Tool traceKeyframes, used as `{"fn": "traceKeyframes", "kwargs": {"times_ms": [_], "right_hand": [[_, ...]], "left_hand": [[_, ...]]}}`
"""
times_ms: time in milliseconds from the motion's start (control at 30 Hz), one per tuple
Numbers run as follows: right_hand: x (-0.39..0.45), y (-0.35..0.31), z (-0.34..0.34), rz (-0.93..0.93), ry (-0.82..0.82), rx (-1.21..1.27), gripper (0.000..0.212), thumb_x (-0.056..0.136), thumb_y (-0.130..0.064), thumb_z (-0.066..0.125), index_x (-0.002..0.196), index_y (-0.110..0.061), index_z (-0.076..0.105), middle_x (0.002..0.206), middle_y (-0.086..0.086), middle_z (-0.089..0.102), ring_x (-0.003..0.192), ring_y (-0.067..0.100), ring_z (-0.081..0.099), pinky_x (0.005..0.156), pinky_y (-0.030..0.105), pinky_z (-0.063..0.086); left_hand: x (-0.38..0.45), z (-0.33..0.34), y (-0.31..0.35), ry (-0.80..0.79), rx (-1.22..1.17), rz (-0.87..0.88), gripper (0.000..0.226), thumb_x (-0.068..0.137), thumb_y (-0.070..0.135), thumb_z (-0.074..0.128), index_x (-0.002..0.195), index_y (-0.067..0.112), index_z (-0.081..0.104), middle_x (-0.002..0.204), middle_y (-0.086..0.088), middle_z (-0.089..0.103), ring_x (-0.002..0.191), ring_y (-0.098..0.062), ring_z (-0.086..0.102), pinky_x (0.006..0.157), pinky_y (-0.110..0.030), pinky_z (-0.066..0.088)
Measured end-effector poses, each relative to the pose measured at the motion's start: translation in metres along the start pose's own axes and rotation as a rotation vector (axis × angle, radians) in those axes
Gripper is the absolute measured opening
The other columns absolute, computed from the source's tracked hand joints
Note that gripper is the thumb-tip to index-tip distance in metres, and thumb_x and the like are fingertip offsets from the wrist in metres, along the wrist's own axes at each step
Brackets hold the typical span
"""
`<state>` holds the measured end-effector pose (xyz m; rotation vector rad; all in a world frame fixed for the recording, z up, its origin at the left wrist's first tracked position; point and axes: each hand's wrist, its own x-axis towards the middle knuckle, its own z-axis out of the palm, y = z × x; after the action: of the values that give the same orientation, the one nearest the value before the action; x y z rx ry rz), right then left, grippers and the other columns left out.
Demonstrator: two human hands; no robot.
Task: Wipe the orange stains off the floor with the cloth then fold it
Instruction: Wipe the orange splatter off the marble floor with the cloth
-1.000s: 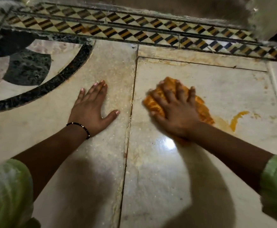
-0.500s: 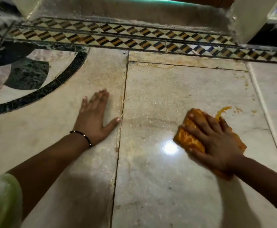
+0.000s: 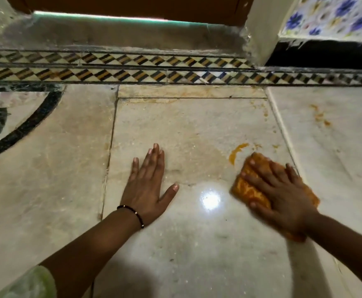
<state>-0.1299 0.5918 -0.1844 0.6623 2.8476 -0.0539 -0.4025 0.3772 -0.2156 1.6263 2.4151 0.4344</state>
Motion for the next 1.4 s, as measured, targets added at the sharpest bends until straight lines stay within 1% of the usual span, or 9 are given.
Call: {"fn": "traceKeyframes", "kwargs": {"times_ms": [167, 400, 500, 633, 800, 1000, 1100, 1233, 1400], "right_hand": [[0.096, 0.022, -0.011, 0.321, 0.063, 0.112, 0.067, 0.084, -0.076, 0.007, 0.145, -0.054, -0.009, 0.161, -0.008, -0.009, 0.146, 0.03, -0.01, 0.111, 0.062, -0.011], [0.082, -0.062, -0.018, -0.209, 0.004, 0.034, 0.064, 0.091, -0.069, 0.011, 0.148, -0.048, -0.009, 0.16, -0.006, -0.015, 0.143, 0.032, -0.024, 0.11, 0.062, -0.014], [0.018, -0.036, 0.002, -0.333, 0.017, 0.012, 0.065, 0.091, -0.069, 0.024, 0.149, -0.049, 0.003, 0.161, -0.008, -0.003, 0.147, 0.032, -0.008, 0.113, 0.061, -0.002], [-0.003, 0.039, 0.006, -0.106, 0.014, 0.025, 0.065, 0.087, -0.076, 0.018, 0.147, -0.053, 0.006, 0.16, -0.005, 0.01, 0.145, 0.035, 0.016, 0.111, 0.061, 0.013], [0.112, 0.025, -0.016, 0.213, 0.043, 0.139, 0.063, 0.087, -0.074, 0.012, 0.144, -0.056, -0.008, 0.161, -0.007, -0.008, 0.146, 0.033, -0.011, 0.111, 0.064, -0.008], [0.113, -0.071, -0.022, -0.16, 0.023, 0.079, 0.059, 0.095, -0.063, 0.012, 0.149, -0.046, -0.004, 0.16, -0.004, -0.011, 0.142, 0.035, -0.025, 0.108, 0.066, -0.013], [0.046, -0.072, -0.006, -0.272, 0.022, 0.056, 0.057, 0.096, -0.061, 0.018, 0.15, -0.046, 0.006, 0.161, -0.003, 0.003, 0.145, 0.038, -0.011, 0.108, 0.066, -0.006], [-0.039, -0.048, 0.015, -0.104, 0.003, 0.059, 0.056, 0.094, -0.056, 0.028, 0.149, -0.045, 0.023, 0.157, -0.003, 0.027, 0.144, 0.037, 0.014, 0.106, 0.061, 0.014], [-0.029, 0.025, 0.014, 0.229, 0.01, 0.15, 0.054, 0.094, -0.063, 0.01, 0.147, -0.054, 0.005, 0.16, -0.003, 0.017, 0.144, 0.036, 0.01, 0.108, 0.067, 0.014]], "left_hand": [[0.002, 0.005, 0.002, -0.041, 0.152, -0.012, 0.084, 0.088, 0.069, 0.006, 0.15, 0.013, -0.005, 0.158, -0.004, -0.011, 0.144, -0.013, -0.013, 0.116, -0.043, -0.008], [0.004, 0.004, 0.004, -0.081, 0.196, -0.016, 0.083, 0.088, 0.068, 0.005, 0.151, 0.014, -0.002, 0.159, -0.004, -0.006, 0.145, -0.013, -0.009, 0.116, -0.041, -0.007], [0.004, 0.003, 0.004, -0.074, 0.186, -0.009, 0.083, 0.089, 0.068, 0.006, 0.151, 0.014, -0.001, 0.159, -0.004, -0.004, 0.145, -0.013, -0.007, 0.117, -0.041, -0.005], [0.005, 0.004, 0.005, -0.064, 0.186, -0.004, 0.085, 0.088, 0.07, 0.006, 0.151, 0.013, 0.002, 0.159, -0.003, -0.003, 0.145, -0.013, -0.005, 0.116, -0.043, 0.0], [0.005, 0.003, 0.006, -0.094, 0.195, -0.001, 0.084, 0.089, 0.069, 0.006, 0.151, 0.012, 0.003, 0.159, -0.004, -0.001, 0.146, -0.015, -0.003, 0.116, -0.045, 0.003], [0.007, 0.0, 0.004, -0.111, 0.18, 0.0, 0.078, 0.091, 0.063, 0.005, 0.151, 0.013, 0.007, 0.159, -0.004, 0.003, 0.146, -0.017, 0.002, 0.115, -0.046, 0.006], [0.006, 0.0, 0.003, -0.102, 0.163, -0.001, 0.075, 0.092, 0.062, 0.006, 0.151, 0.015, 0.006, 0.159, -0.002, 0.002, 0.146, -0.015, 0.002, 0.116, -0.044, 0.005], [0.006, 0.002, 0.004, -0.074, 0.156, -0.014, 0.072, 0.094, 0.059, 0.008, 0.151, 0.015, 0.008, 0.159, -0.001, 0.004, 0.146, -0.013, 0.002, 0.117, -0.041, 0.003], [0.007, 0.003, 0.006, -0.085, 0.178, -0.028, 0.076, 0.091, 0.062, 0.01, 0.151, 0.015, 0.006, 0.159, -0.001, 0.001, 0.146, -0.015, -0.001, 0.117, -0.043, 0.003]]}}
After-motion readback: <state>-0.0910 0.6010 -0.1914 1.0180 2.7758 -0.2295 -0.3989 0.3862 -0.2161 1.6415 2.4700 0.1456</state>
